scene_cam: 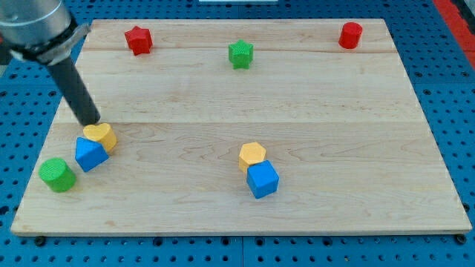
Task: Push the red star into blue triangle and yellow heart
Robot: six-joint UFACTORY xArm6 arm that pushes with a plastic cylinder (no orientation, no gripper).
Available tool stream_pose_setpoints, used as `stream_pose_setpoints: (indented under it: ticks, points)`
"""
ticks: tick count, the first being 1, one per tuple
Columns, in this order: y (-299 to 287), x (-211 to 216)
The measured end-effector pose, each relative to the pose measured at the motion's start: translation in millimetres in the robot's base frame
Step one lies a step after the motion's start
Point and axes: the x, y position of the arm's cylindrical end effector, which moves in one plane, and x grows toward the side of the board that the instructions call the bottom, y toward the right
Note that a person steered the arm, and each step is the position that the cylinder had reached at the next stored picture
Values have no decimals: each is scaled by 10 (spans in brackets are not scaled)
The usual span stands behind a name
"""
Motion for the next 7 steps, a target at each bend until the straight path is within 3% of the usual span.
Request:
stream_pose_setpoints:
  ticks: [2, 3, 4, 5, 6, 7]
  points:
    - [676, -1026]
    - [928, -1777]
    - [664, -2189]
    - [432, -2155]
    - [730, -2116]
    - [520, -1626]
